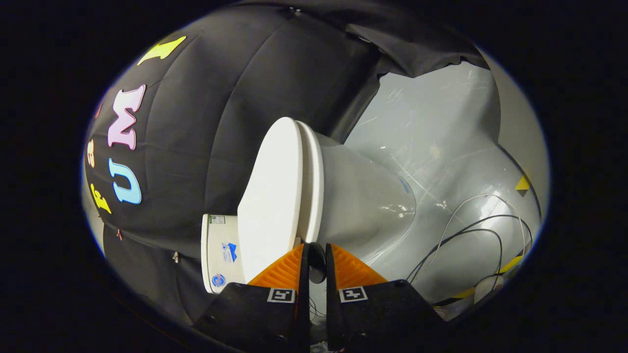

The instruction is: Open the toilet lid.

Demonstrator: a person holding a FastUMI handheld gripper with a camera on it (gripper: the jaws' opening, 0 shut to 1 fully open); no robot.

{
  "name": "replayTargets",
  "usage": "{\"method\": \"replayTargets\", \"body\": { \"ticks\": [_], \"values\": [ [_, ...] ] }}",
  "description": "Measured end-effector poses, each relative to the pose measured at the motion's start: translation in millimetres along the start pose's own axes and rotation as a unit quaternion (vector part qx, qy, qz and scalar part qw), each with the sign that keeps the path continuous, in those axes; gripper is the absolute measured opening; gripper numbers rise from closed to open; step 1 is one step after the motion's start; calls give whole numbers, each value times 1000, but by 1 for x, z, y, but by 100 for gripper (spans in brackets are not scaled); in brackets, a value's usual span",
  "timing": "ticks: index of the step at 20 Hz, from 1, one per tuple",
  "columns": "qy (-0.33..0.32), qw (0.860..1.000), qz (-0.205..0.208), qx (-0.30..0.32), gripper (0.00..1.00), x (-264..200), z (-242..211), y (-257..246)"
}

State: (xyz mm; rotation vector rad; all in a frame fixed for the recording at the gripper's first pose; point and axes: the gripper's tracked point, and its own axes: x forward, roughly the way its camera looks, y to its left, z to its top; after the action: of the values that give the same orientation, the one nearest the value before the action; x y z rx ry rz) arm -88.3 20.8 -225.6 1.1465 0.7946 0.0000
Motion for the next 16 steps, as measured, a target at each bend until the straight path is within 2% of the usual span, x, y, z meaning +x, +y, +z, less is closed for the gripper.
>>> {"method": "replayTargets", "body": {
  "ticks": [5, 6, 7, 16],
  "values": [
    [0, 1000, 19, -3, 18, -2, 7, 2],
    [-8, 1000, 20, 19, 11, -1, 9, 5],
    [-1, 1000, 22, 10, 5, -3, 3, 3],
    [-26, 999, 30, -11, 5, -16, 11, 27]
  ]
}}
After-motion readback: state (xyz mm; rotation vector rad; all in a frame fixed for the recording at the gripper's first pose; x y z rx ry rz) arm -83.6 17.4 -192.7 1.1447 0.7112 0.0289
